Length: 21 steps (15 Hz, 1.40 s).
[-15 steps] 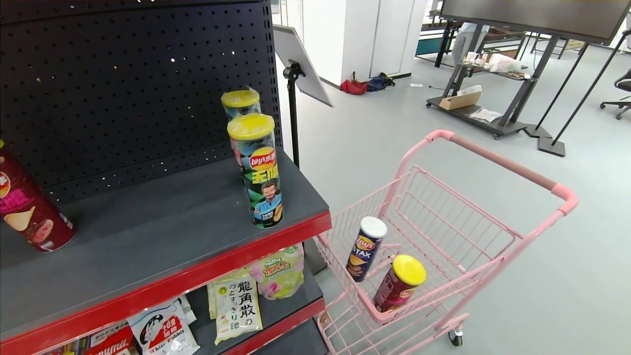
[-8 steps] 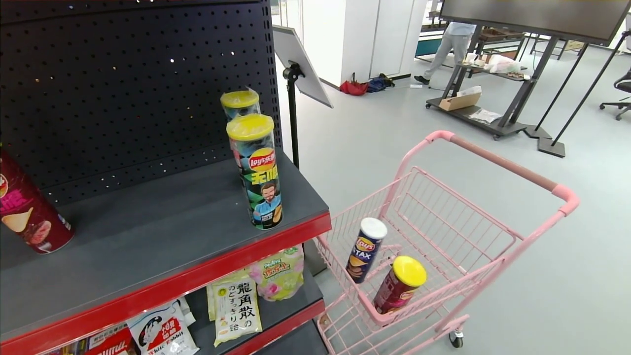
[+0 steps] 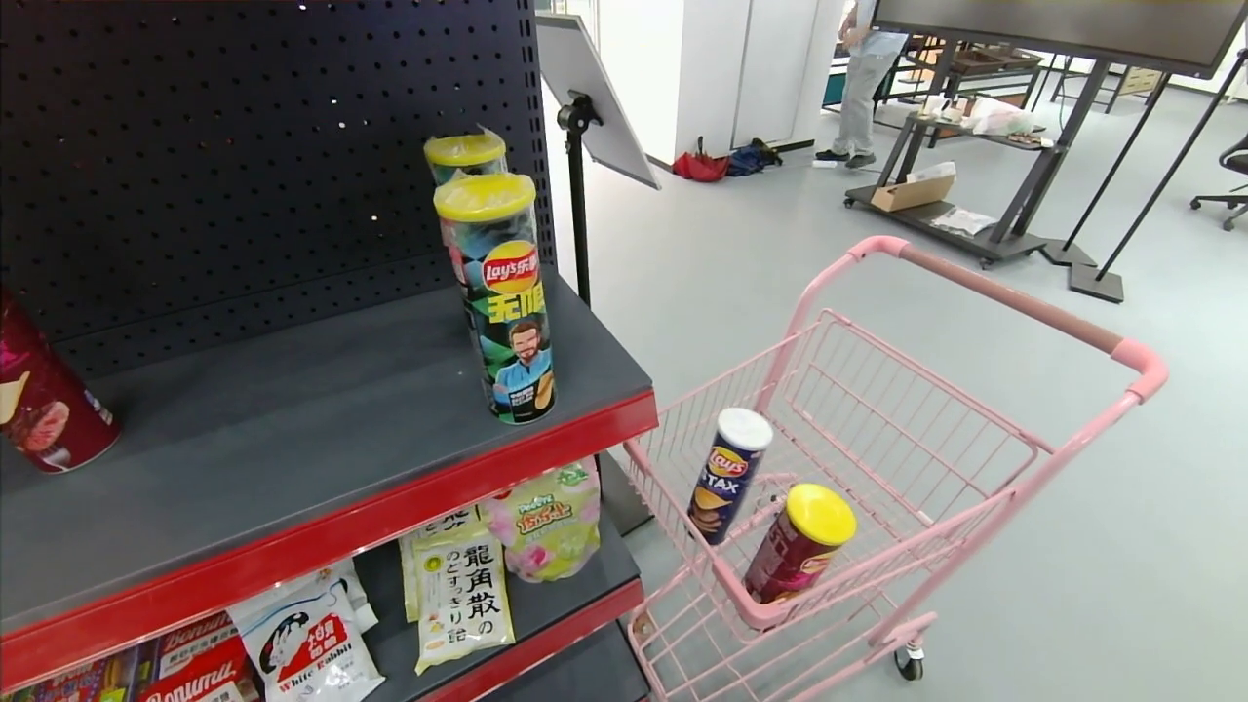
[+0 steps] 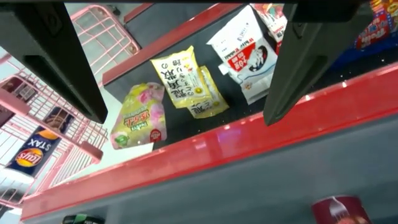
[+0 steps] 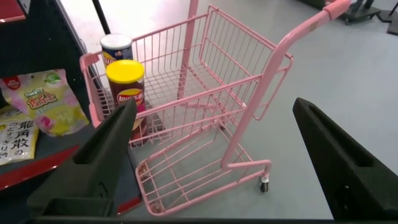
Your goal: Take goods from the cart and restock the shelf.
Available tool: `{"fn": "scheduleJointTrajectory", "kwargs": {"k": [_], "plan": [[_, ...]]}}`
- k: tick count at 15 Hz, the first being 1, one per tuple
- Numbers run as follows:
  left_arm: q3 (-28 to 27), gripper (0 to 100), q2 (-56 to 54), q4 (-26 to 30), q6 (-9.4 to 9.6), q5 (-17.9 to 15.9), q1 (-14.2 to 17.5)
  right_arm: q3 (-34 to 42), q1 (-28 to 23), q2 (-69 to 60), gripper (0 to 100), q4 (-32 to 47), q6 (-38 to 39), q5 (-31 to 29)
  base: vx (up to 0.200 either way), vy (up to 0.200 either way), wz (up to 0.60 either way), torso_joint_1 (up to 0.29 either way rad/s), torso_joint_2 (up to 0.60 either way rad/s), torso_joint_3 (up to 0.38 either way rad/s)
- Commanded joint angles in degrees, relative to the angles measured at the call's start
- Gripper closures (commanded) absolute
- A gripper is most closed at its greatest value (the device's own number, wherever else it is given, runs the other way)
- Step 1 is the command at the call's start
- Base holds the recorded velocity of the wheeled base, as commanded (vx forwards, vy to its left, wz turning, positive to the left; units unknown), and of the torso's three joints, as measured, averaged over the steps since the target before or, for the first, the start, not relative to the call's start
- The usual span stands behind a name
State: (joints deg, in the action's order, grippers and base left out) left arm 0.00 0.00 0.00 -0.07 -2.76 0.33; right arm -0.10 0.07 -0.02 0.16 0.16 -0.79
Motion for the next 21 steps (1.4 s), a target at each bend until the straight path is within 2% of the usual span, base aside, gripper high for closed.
{"fn": "scheduleJointTrajectory", "kwargs": {"k": [1,14,19,21], "plan": [[0.0,0,0.0,0.0,-0.01,0.03,0.02,0.01,0.01,0.02,0,0.02,0.02,0.0,0.0,0.0,0.0,-0.139,0.38,0.237],[0.0,0,0.0,0.0,-0.01,0.03,0.02,0.01,0.01,0.02,0,0.02,-0.25,0.0,0.0,0.0,0.0,-0.164,0.51,0.341],[0.0,0,0.0,0.0,-0.01,0.03,0.02,-0.17,2.3,4.33,0,0.11,-0.95,0.62,0.0,0.0,0.0,-0.028,0.12,0.09],[0.0,0,0.0,0.0,-0.01,0.03,0.02,-10.01,4.67,12.59,0,-0.07,0.28,4.66,0.0,0.0,0.0,0.0,0.0,0.0]]}}
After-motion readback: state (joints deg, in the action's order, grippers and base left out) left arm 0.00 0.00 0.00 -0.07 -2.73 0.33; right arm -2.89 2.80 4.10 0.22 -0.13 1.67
